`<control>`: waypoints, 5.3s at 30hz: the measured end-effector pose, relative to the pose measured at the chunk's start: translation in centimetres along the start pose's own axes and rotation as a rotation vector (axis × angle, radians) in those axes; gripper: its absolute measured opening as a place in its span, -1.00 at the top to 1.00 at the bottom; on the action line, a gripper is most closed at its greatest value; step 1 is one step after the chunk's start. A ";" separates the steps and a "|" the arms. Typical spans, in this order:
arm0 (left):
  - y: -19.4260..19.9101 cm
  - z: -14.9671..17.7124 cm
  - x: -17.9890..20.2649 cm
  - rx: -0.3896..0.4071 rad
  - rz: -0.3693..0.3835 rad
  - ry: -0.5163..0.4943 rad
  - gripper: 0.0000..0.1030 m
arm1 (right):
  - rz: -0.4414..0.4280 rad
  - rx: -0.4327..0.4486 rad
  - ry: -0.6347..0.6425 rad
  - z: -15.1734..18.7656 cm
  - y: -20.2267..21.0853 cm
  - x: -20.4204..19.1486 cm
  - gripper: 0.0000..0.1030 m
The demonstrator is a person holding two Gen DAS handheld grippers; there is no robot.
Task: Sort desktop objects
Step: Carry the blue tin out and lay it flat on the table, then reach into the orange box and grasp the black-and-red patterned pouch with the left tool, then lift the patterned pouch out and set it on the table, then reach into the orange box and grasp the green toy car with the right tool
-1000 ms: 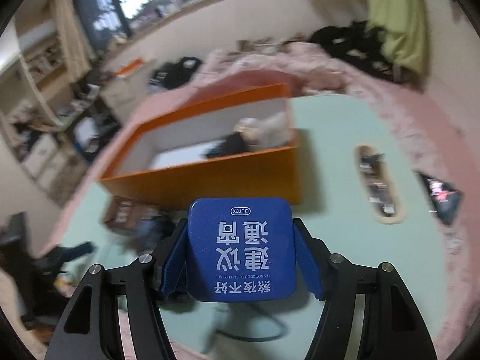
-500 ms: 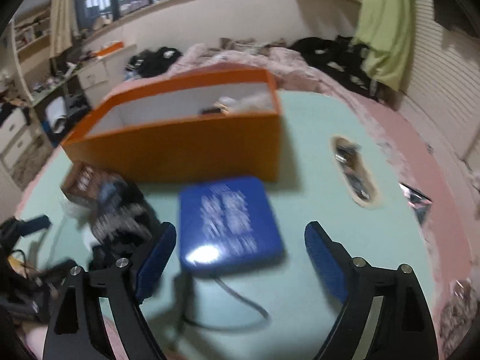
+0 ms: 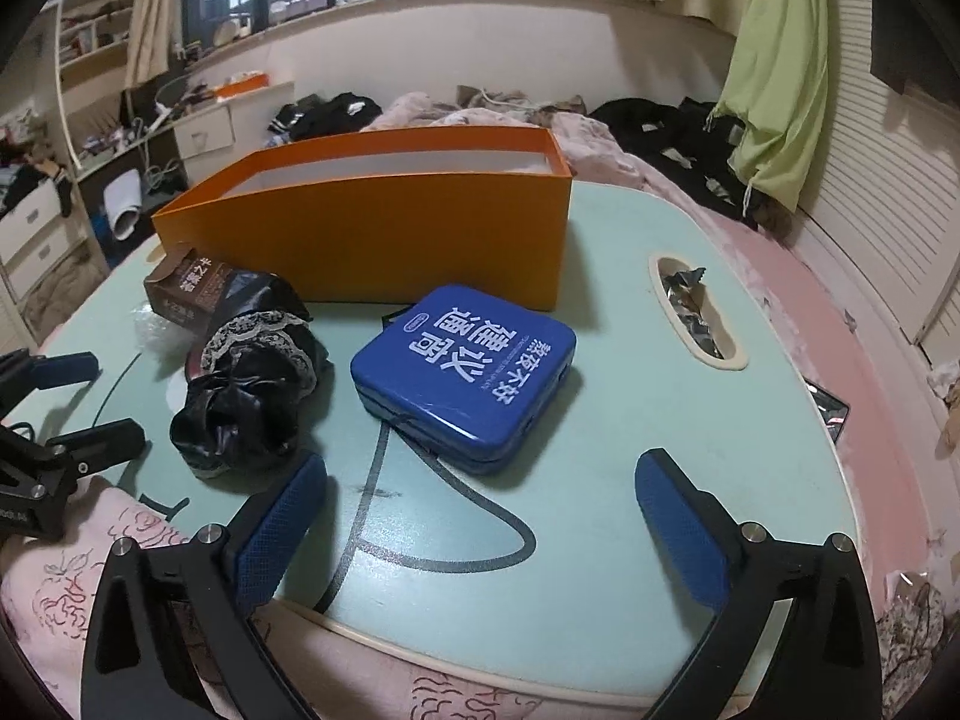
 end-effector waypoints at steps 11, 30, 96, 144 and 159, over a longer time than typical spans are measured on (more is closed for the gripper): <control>0.0 0.0 0.0 0.007 -0.006 0.020 -0.99 | -0.005 0.004 0.002 0.1 0.0 0.1 -1.00; 0.1 -16.3 5.9 -0.027 0.240 0.042 -0.31 | -0.004 0.006 0.001 0.0 0.1 -0.1 -1.00; 3.3 -0.1 2.4 0.009 0.068 -0.095 -0.62 | -0.008 0.012 -0.008 -0.2 0.0 -0.6 -1.00; 0.5 0.3 1.7 -0.036 0.025 -0.029 -0.99 | -0.192 -0.322 -0.068 -17.8 -8.8 -4.9 0.30; 0.3 0.0 1.9 -0.029 0.026 -0.029 -0.99 | -0.033 -0.474 0.033 -16.2 -14.6 -7.2 0.50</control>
Point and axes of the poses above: each gripper's, at about its wrist camera, not at the fingertips, and y roughly against the way its jaws point, x to its right, z to its underside, the point moved 4 cm from there along -y, roughly the way its jaws point, and after that the axes turned 7 degrees about z, right-handed, at the moved point
